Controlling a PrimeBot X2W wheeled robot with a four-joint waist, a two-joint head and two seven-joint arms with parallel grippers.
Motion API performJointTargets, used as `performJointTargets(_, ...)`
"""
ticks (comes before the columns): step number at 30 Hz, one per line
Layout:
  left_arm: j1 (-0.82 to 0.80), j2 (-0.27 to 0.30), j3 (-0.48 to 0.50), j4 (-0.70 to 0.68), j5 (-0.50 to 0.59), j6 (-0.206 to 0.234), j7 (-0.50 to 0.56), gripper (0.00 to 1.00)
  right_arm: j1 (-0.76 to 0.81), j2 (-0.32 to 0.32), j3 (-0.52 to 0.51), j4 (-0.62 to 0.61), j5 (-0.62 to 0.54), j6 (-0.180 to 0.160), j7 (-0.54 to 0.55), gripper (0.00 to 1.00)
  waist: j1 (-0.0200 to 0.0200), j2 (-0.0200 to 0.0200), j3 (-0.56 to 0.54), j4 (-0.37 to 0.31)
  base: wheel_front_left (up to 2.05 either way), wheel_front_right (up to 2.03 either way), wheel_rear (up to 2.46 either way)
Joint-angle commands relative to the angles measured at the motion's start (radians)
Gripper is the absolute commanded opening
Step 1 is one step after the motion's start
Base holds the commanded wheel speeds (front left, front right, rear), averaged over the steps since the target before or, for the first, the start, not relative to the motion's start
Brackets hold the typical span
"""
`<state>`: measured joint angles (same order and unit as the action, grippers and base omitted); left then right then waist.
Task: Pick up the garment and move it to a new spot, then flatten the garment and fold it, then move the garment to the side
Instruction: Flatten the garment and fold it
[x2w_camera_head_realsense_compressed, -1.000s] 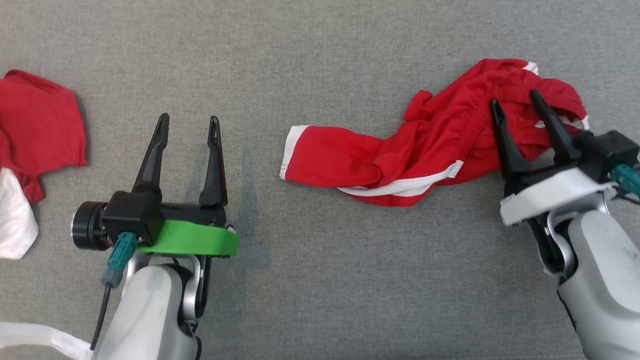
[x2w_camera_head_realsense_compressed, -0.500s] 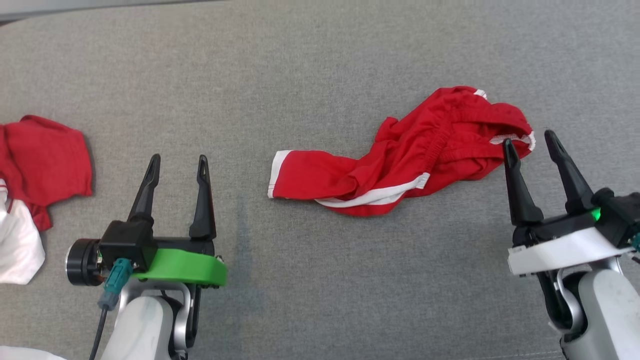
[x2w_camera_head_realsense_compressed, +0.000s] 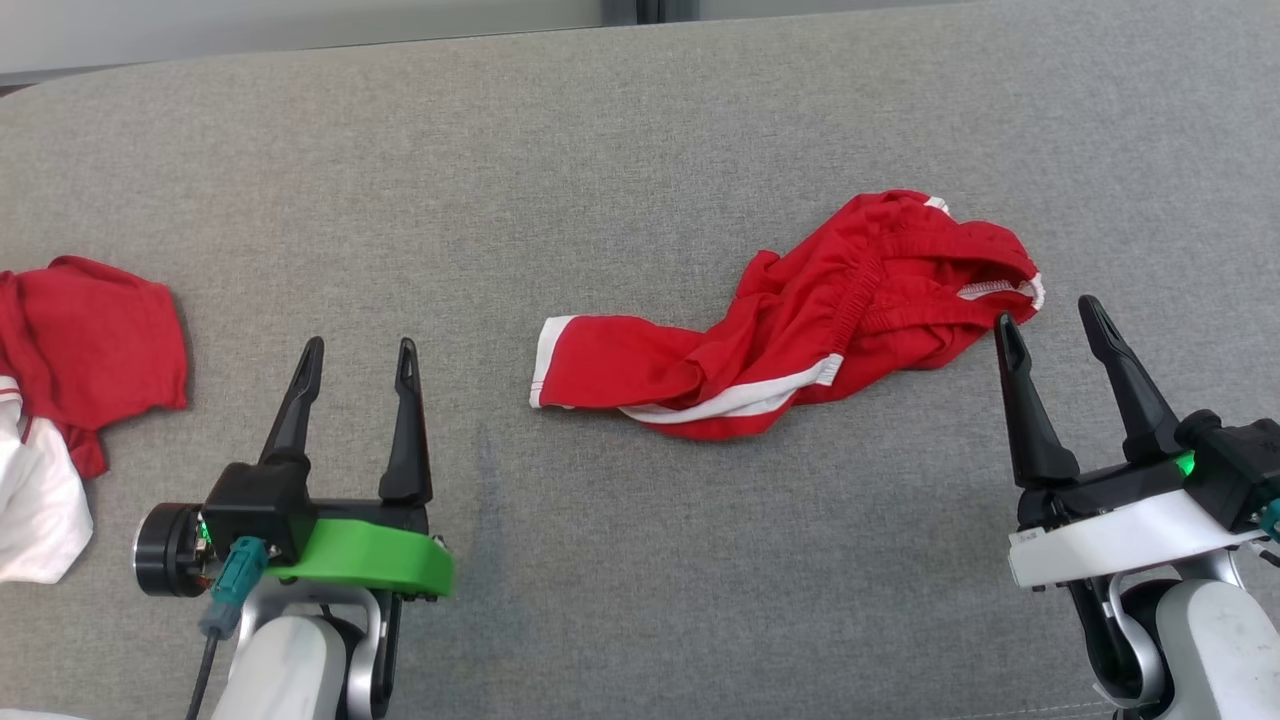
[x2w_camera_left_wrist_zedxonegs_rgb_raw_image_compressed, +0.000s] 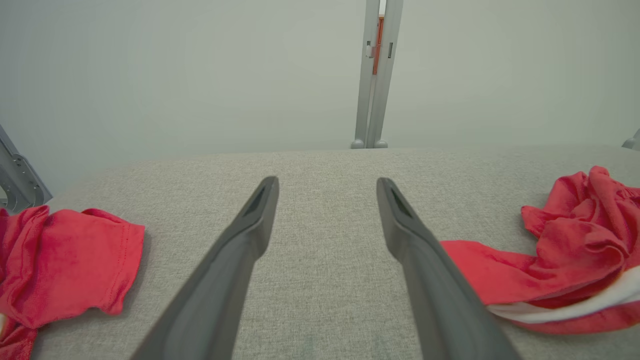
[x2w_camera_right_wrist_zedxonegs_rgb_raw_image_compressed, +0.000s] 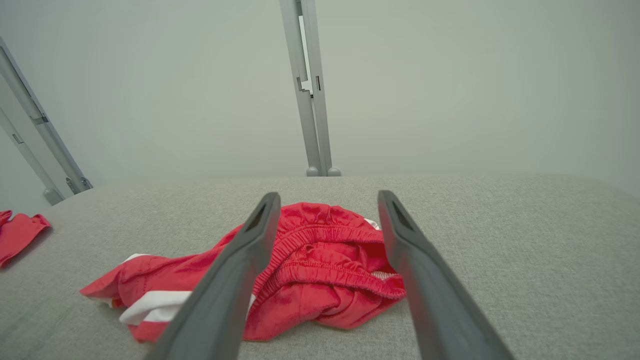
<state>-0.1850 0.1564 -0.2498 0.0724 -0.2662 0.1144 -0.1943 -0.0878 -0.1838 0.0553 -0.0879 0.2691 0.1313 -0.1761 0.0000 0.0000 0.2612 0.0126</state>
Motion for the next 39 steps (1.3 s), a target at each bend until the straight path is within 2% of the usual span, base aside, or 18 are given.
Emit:
performJointTargets(1,0.003,0.011,-0.002,-0.006,0.009,0.005,0.002,1.00,0.006,0.002,-0.003,-0.006,-0.007,-0.001,0.003,1.00,0.0000,0.0000,0.001,0.000,0.00,0.00,0.00)
performJointTargets(4,-0.031,0.018,-0.038,-0.022,0.035,-0.015,0.014,1.00,0.007,0.004,-0.002,-0.011,-0.008,-0.001,0.007,1.00,0.0000,0.0000,0.009,0.000,0.00,0.00,0.00)
performJointTargets(12,-0.133,0.003,-0.259,0.021,0.093,-0.168,0.176,1.00,-0.023,-0.003,0.023,-0.022,0.001,-0.001,0.011,1.00,0.0000,0.0000,0.058,-0.017,0.00,0.00,0.00)
performJointTargets(15,-0.161,0.005,-0.294,0.062,0.095,-0.193,0.211,1.00,-0.031,0.000,0.029,-0.018,0.003,-0.001,0.008,1.00,0.0000,0.0000,0.077,-0.029,0.00,0.00,0.00)
performJointTargets(19,-0.204,0.023,-0.311,0.125,0.114,-0.203,0.234,1.00,-0.043,0.003,0.032,-0.011,0.007,-0.001,0.000,1.00,0.0000,0.0000,0.098,-0.041,0.00,0.00,0.00)
performJointTargets(20,-0.215,0.025,-0.312,0.141,0.114,-0.206,0.234,0.88,-0.045,0.003,0.032,-0.009,0.008,-0.001,-0.002,1.00,0.0000,0.0000,0.103,-0.044,0.00,0.00,0.00)
performJointTargets(21,-0.227,0.025,-0.312,0.151,0.110,-0.209,0.232,0.18,-0.045,0.004,0.032,-0.008,0.009,-0.001,-0.005,1.00,0.0000,0.0000,0.107,-0.046,0.00,0.00,0.00)
performJointTargets(22,-0.237,0.025,-0.312,0.163,0.101,-0.212,0.234,0.00,-0.046,0.004,0.033,-0.006,0.009,-0.001,-0.007,1.00,0.0000,0.0000,0.111,-0.047,0.00,0.00,0.00)
performJointTargets(25,-0.269,0.021,-0.291,0.174,0.074,-0.217,0.210,0.00,-0.056,0.005,0.036,-0.002,0.012,-0.001,-0.010,1.00,0.0000,0.0000,0.120,-0.054,0.00,0.00,0.00)
performJointTargets(31,-0.326,-0.001,-0.205,0.173,-0.010,-0.195,0.182,0.00,-0.068,0.008,0.040,0.011,0.021,-0.001,-0.012,1.00,0.0000,0.0000,0.146,-0.064,0.00,0.00,0.00)
performJointTargets(39,-0.409,-0.025,-0.102,0.296,-0.100,-0.169,0.151,0.00,-0.102,0.010,0.050,0.035,0.032,-0.001,-0.019,1.00,0.0000,0.0000,0.187,-0.077,0.00,0.00,0.00)
